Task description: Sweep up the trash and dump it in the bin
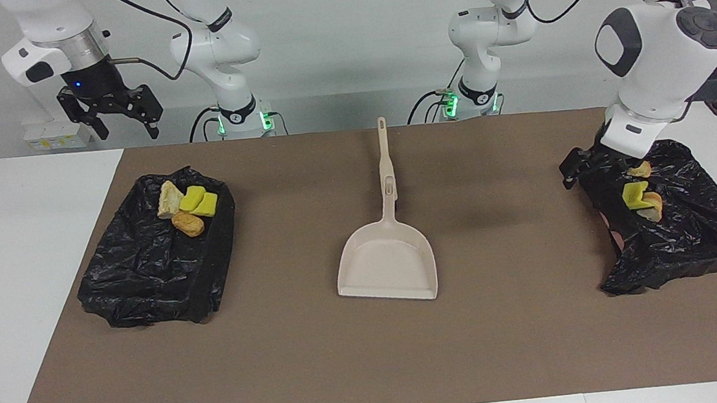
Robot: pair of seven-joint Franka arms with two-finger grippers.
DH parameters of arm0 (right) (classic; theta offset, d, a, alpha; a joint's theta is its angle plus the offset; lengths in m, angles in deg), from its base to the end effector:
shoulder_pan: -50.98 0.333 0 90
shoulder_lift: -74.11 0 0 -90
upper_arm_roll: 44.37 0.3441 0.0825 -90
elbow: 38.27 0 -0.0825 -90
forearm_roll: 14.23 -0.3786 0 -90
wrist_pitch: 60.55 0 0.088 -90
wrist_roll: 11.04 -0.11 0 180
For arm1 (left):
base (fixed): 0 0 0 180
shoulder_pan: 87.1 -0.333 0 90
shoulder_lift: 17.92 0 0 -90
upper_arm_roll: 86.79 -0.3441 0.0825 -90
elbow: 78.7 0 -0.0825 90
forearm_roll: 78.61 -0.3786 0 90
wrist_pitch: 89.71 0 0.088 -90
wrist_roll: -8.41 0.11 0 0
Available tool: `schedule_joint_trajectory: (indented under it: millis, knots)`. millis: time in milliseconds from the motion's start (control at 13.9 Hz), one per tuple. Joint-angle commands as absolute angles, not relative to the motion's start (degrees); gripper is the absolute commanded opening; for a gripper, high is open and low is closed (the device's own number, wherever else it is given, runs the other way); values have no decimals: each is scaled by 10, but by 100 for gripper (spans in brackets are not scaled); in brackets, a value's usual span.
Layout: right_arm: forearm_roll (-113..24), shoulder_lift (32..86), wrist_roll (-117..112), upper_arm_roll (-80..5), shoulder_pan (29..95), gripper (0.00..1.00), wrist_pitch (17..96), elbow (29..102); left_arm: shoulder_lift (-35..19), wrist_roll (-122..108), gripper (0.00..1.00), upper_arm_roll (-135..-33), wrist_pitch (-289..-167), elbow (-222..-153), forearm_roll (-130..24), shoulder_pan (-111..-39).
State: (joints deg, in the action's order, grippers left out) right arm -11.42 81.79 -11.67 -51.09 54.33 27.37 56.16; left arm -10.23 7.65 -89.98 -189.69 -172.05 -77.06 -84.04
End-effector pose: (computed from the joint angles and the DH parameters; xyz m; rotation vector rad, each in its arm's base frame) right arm 0.4982 -0.0398 0.6802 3.1057 -0.1106 0.0291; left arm 0.6011 -0.0031 0.5600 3.1223 0.0313 -0.0287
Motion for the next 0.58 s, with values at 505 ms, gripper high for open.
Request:
schedule_joint_trajectory:
  millis: [505]
  knots:
    - [-128, 825, -85, -510, 541, 100, 266, 566, -173, 105, 100, -893, -1774, -1697, -771, -875]
